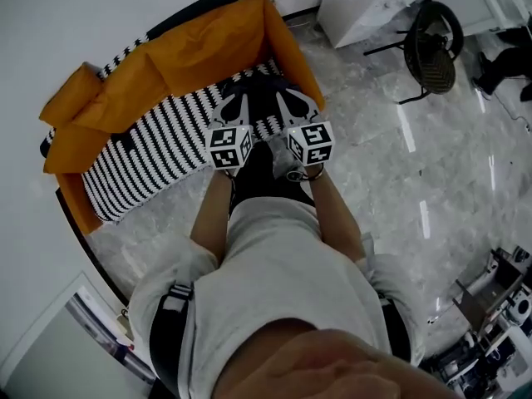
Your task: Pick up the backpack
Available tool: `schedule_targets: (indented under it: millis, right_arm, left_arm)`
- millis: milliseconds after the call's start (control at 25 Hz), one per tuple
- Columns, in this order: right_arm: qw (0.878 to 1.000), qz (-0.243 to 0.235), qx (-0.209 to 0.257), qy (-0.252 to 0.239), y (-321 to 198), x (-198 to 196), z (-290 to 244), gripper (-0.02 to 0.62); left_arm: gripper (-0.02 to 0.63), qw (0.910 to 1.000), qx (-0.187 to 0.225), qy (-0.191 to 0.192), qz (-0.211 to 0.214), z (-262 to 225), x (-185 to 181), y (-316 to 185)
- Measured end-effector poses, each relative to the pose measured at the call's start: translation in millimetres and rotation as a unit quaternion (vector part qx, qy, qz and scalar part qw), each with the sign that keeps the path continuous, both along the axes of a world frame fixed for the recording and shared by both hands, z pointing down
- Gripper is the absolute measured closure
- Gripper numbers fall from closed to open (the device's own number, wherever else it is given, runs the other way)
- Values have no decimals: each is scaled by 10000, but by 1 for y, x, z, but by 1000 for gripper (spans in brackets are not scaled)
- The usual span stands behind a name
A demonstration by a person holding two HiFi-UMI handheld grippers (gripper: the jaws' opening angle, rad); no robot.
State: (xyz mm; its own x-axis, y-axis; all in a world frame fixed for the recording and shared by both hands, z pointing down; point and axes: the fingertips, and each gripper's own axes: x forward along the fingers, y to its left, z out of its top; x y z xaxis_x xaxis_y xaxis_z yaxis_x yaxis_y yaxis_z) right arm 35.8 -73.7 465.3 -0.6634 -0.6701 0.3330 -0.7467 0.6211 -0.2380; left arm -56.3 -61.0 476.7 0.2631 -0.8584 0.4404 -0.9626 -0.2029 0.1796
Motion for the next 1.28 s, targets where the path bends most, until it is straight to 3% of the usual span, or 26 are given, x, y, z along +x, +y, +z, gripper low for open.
schedule_targets:
  millis: [520, 880, 1280]
  right_arm:
    - [9941, -23, 1069, -154, 16, 22, -103, 545]
    - [9885, -77, 1504, -128, 44, 54, -147, 545]
    - [9852, -92, 1699, -203, 92, 74, -162, 545]
  left_arm:
    - [592, 9949, 970, -260, -111, -101, 22, 13]
    - [592, 9878, 1451, -509, -257, -147, 55, 47]
    - [592, 9875, 1394, -484, -548, -162, 71, 93]
